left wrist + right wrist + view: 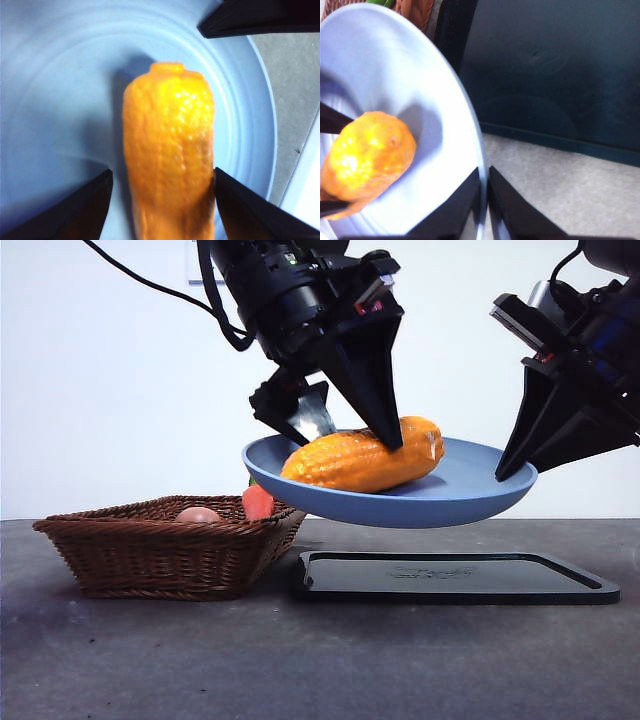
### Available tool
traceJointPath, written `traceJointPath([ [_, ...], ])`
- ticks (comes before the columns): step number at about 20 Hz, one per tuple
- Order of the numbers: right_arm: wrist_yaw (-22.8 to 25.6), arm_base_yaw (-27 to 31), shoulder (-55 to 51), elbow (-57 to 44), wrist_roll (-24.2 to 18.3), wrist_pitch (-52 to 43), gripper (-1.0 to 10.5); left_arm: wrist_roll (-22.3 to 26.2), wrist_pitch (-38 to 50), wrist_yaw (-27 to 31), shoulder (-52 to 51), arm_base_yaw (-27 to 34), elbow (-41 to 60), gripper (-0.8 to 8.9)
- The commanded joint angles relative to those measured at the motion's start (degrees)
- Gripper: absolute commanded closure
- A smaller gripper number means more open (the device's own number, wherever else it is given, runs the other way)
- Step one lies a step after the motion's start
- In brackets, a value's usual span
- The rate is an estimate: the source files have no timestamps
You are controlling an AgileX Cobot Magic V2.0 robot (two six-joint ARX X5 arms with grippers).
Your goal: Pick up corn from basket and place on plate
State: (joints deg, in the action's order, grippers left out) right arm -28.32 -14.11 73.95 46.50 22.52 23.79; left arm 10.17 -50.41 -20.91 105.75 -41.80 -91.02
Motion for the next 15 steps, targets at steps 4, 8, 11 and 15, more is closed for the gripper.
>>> traceJointPath([
  [4,-0.13,2.47,0.70,1.22,-1.03,-0.85,9.5,-0.07,0.50,0.09,-6.03,1.27,-1.29,4.86],
  [8,-0.17,5.88,4.24,2.45,-1.57,-1.18,9.5,-0.81,0.52,0.09,-11.06,2.21,-1.29,4.87],
  [11,-0.15,7.76,8.52,5.68,-2.71,0.50,9.5,-0.87,0.28,0.11,-14.10,2.32,-1.29,4.88],
  [15,-0.04,8.74,14.69,11.37,-3.98,2.45,9.5,-1.57,0.26,0.11,-17.59,2.32,-1.29,4.88],
])
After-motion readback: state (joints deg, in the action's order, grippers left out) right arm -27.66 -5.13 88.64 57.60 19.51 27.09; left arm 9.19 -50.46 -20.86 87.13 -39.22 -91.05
